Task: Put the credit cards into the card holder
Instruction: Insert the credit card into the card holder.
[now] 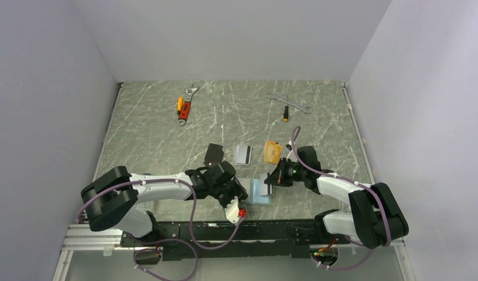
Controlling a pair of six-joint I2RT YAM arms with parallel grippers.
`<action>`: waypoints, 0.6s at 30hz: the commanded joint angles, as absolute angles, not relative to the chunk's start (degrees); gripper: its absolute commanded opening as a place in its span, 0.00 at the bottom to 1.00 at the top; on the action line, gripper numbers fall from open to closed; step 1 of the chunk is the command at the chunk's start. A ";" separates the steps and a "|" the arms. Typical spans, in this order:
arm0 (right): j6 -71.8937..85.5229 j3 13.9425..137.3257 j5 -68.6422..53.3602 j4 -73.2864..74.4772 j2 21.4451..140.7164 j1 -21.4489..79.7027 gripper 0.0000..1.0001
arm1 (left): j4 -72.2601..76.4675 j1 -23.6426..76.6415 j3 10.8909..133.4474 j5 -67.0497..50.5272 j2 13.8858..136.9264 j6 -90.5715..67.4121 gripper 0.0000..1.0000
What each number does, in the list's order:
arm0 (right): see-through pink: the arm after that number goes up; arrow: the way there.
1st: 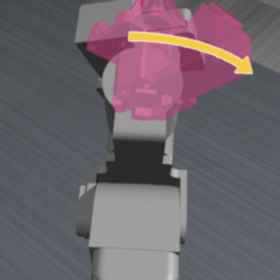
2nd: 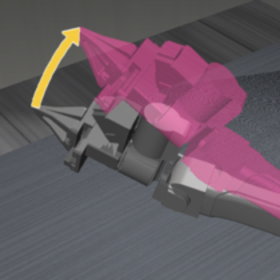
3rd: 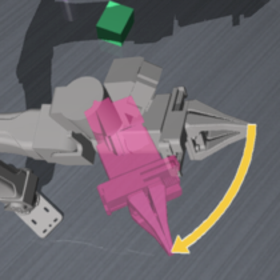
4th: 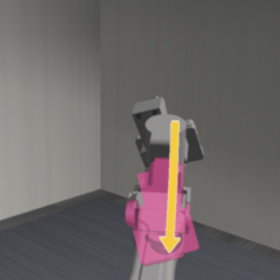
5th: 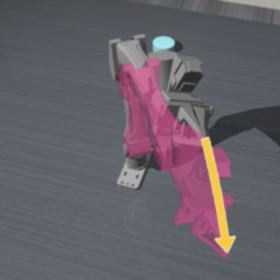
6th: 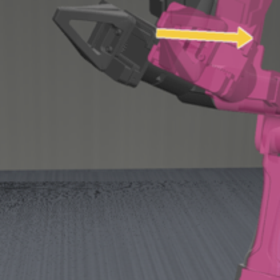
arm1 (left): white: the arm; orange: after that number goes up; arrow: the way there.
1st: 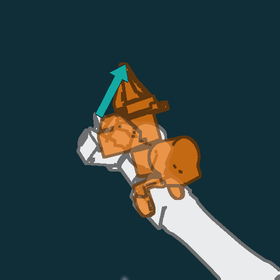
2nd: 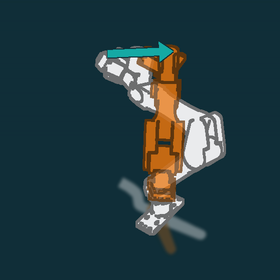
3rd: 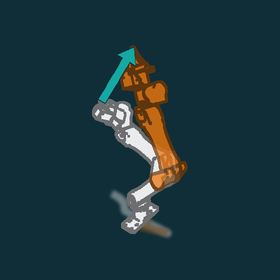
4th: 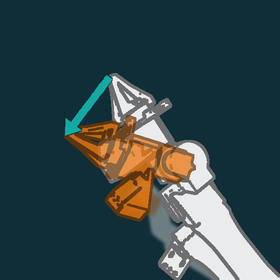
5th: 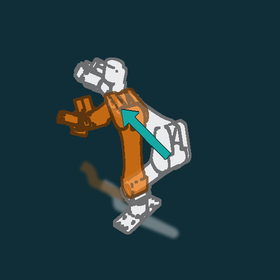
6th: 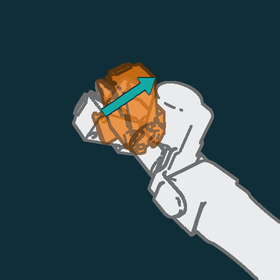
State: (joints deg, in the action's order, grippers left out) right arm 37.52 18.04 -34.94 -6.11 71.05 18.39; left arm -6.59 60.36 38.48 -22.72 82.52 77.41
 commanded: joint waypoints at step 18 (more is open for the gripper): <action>38.89 23.70 -38.39 -16.03 78.38 21.28 0.00 | -16.41 63.28 51.00 -24.16 86.25 55.94 0.49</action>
State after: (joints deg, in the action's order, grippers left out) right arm 37.43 21.26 -38.00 -10.59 75.92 18.70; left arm -13.82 62.70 47.75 -22.68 87.29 62.52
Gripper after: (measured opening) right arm 0.008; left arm 0.481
